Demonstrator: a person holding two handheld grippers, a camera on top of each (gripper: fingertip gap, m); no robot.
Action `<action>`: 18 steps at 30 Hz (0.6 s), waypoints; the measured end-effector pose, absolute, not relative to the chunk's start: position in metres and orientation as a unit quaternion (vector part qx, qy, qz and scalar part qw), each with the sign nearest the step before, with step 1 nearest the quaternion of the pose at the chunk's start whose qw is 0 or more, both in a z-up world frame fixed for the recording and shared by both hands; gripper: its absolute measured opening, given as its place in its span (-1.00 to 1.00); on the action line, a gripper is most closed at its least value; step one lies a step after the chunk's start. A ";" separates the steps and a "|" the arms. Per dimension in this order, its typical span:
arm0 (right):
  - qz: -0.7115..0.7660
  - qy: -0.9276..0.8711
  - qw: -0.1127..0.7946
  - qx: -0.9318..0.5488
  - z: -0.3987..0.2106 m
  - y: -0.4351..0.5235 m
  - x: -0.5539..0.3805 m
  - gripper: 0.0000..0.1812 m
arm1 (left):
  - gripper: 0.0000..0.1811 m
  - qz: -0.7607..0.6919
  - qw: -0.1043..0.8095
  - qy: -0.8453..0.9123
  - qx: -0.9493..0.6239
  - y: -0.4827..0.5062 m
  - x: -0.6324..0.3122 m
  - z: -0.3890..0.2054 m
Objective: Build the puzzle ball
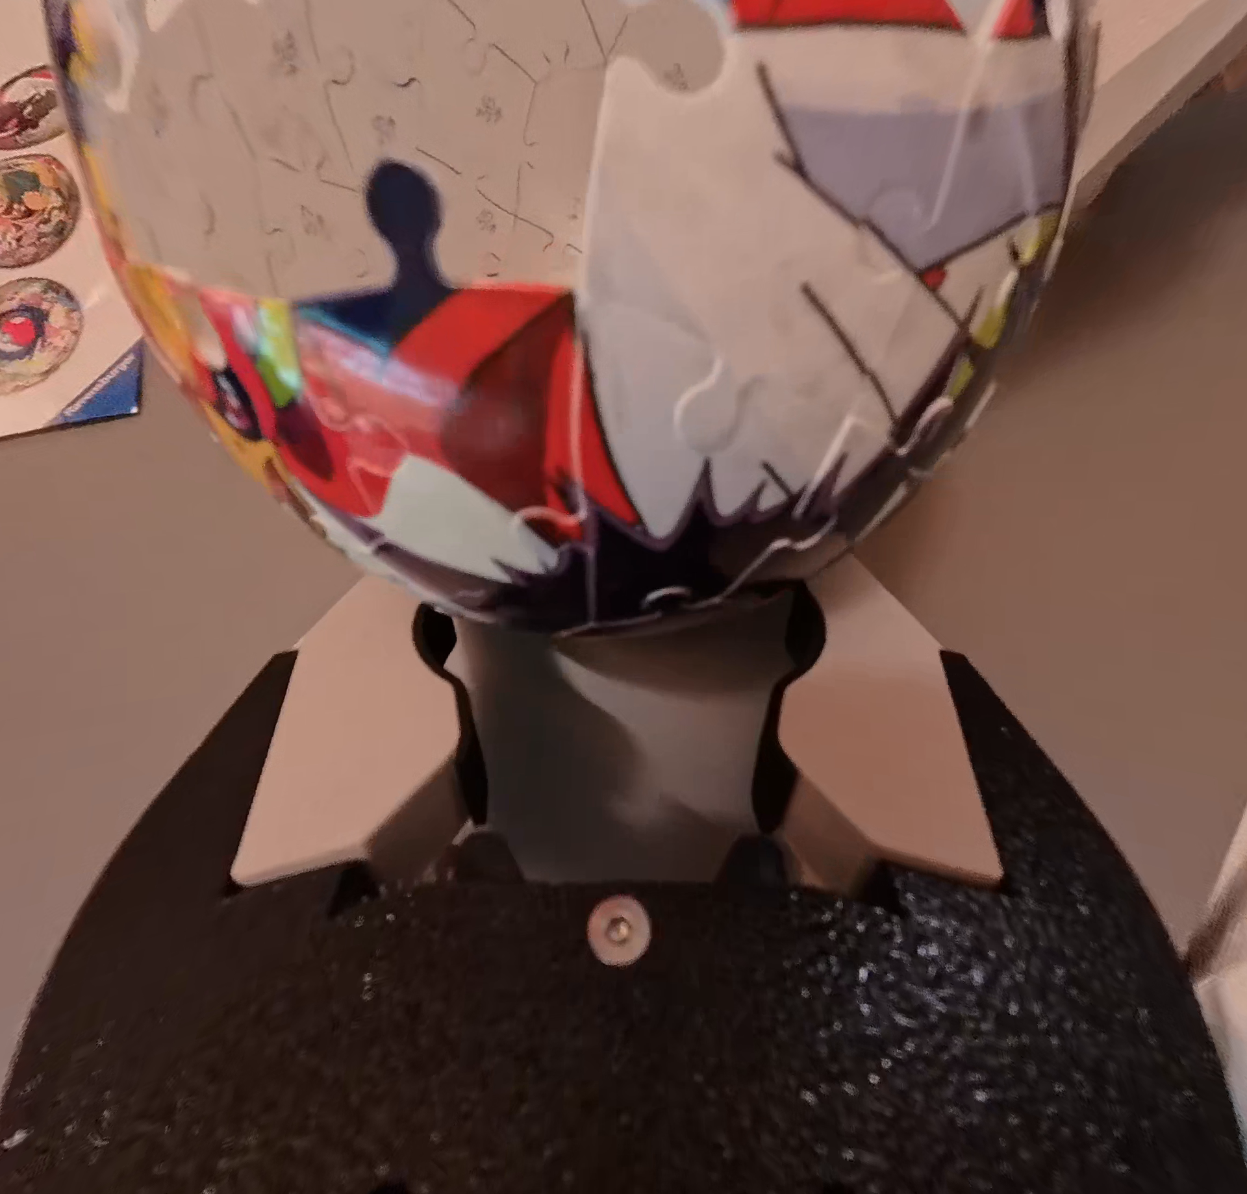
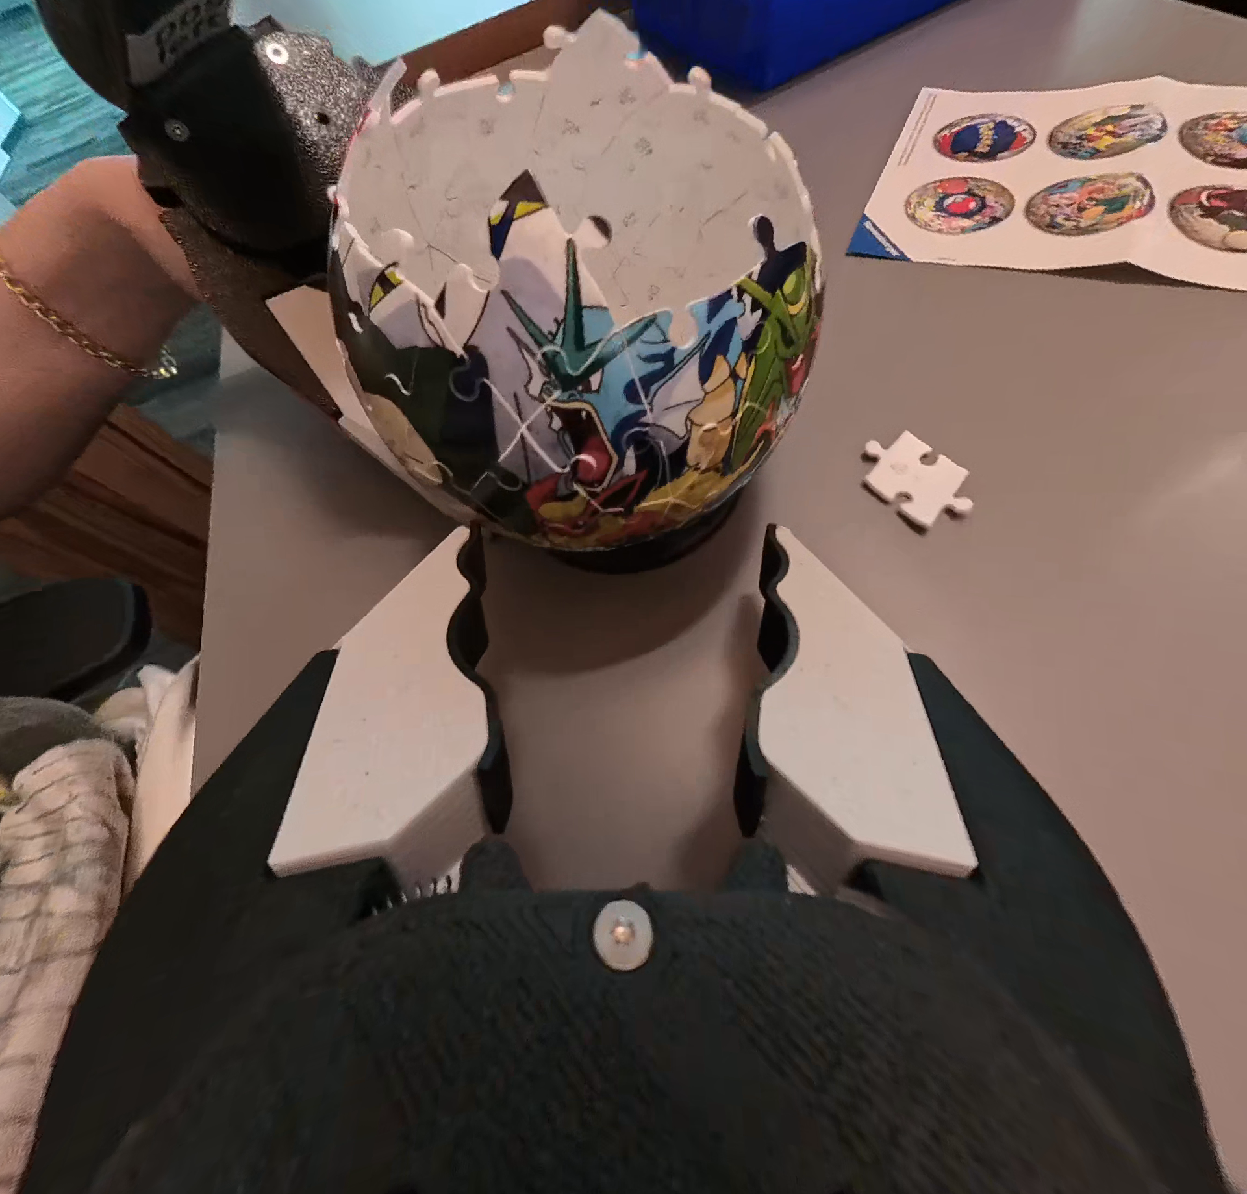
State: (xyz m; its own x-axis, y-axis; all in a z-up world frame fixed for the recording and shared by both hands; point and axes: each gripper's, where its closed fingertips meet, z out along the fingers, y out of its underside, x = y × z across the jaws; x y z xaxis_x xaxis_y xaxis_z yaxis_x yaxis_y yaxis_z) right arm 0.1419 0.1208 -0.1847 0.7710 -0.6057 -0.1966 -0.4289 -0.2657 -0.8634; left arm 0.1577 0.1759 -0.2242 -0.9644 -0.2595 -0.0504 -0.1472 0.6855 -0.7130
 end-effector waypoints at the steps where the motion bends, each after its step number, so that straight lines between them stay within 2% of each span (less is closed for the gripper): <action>1: -0.086 0.323 0.511 -0.792 -0.183 0.113 0.139 -0.12 | 0.06 -0.377 0.077 0.915 -0.122 0.171 0.153 -0.224; 7: -0.114 0.326 0.516 -0.783 -0.174 0.047 0.125 -0.18 | 0.04 -0.361 0.094 0.909 -0.185 0.118 0.127 -0.225; 13: -0.155 0.323 0.527 -0.771 -0.168 -0.006 0.116 -0.25 | 0.07 -0.367 0.110 0.907 -0.176 0.064 0.115 -0.223; 18: -0.151 0.357 0.561 -0.731 -0.163 -0.021 0.113 -0.27 | 0.05 -0.366 0.103 0.911 -0.159 0.061 0.115 -0.223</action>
State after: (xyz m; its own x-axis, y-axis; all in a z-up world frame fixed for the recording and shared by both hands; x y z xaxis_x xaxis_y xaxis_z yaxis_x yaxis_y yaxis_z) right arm 0.1134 -0.0212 -0.1625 0.6990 -0.6923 -0.1790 -0.3525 -0.1157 -0.9286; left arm 0.1148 0.0607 -0.2226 -0.9280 -0.3656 -0.0717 -0.2144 0.6814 -0.6999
